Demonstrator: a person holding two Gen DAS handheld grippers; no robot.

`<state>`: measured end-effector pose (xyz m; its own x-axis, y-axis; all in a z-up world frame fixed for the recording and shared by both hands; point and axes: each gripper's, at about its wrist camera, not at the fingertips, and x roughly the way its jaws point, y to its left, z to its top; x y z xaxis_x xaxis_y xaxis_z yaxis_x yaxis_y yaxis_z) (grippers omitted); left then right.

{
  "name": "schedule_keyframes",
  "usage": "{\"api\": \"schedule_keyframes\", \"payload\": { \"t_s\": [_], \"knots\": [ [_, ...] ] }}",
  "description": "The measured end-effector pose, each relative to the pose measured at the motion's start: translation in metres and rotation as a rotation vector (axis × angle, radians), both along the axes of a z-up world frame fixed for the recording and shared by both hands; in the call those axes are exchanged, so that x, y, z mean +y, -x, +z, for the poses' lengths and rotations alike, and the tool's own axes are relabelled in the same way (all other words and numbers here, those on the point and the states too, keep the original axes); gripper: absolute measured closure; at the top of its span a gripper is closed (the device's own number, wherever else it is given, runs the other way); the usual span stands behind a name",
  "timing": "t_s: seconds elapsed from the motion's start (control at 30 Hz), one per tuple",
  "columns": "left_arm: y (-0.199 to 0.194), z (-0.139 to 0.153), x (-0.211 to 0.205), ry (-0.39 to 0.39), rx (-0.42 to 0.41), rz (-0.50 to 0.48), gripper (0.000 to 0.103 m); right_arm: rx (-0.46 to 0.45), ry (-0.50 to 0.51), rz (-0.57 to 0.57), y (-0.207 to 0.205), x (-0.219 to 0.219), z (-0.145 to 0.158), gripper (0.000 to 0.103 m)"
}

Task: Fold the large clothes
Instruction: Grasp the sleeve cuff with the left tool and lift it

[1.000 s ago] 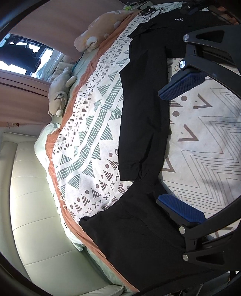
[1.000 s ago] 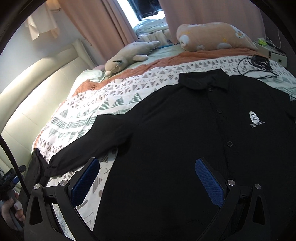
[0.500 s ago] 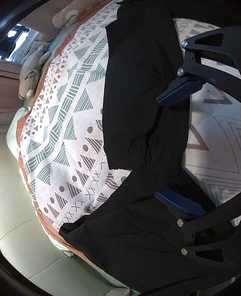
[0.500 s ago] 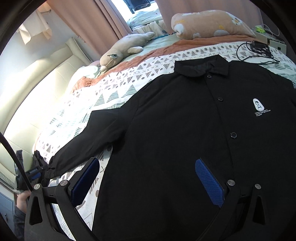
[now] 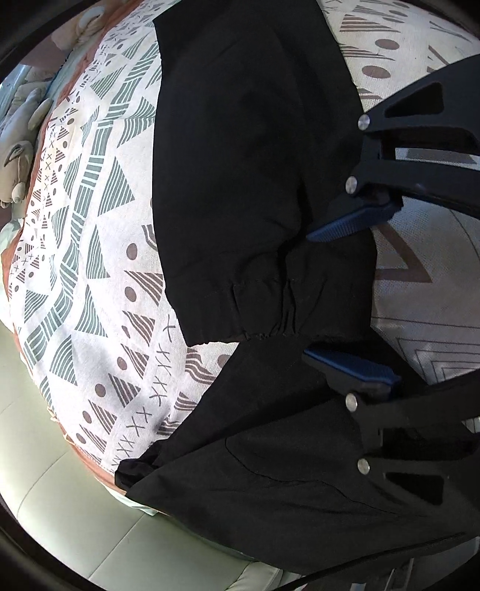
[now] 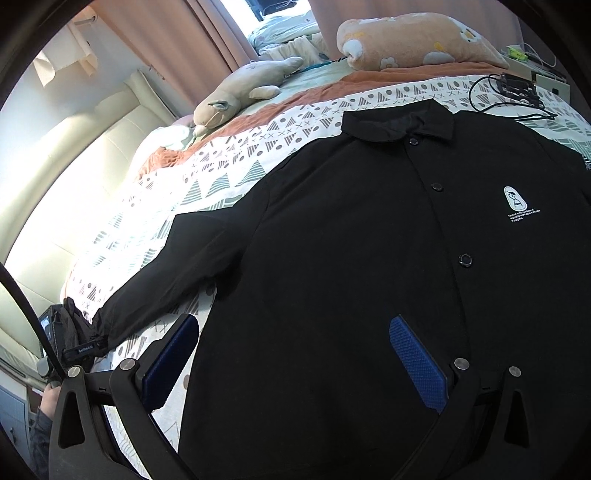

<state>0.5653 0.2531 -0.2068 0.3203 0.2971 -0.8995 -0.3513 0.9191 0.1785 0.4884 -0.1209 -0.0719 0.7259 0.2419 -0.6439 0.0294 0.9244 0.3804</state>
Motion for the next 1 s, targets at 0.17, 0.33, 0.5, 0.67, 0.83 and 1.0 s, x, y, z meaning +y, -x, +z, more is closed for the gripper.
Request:
{"api": "schedule_keyframes", "payload": {
  "t_s": [0.17,0.33,0.5,0.67,0.83,1.0],
  "knots": [
    [-0.002,0.014,-0.007,-0.047,0.016,-0.034,0.077,0.005,-0.014,-0.024,-0.002,-0.006,-0.003,0.0],
    [0.001,0.049,-0.016,-0.043,-0.039,-0.061,0.08,0.006,-0.021,-0.038,-0.001,-0.009,-0.004,0.0],
    [0.0,0.093,-0.039,-0.079,-0.101,-0.115,0.094,0.013,-0.027,-0.04,-0.002,-0.011,-0.007,0.0],
    [-0.004,0.142,-0.078,-0.175,-0.146,-0.2,0.095,0.019,-0.049,-0.047,-0.004,-0.018,-0.007,0.0],
    [-0.004,0.191,-0.115,-0.217,-0.21,-0.263,0.095,0.014,-0.08,-0.052,-0.003,-0.027,-0.005,0.0],
    [-0.005,0.244,-0.164,-0.256,-0.283,-0.337,0.095,0.005,-0.125,-0.08,0.0,-0.048,-0.003,0.0]
  ]
}}
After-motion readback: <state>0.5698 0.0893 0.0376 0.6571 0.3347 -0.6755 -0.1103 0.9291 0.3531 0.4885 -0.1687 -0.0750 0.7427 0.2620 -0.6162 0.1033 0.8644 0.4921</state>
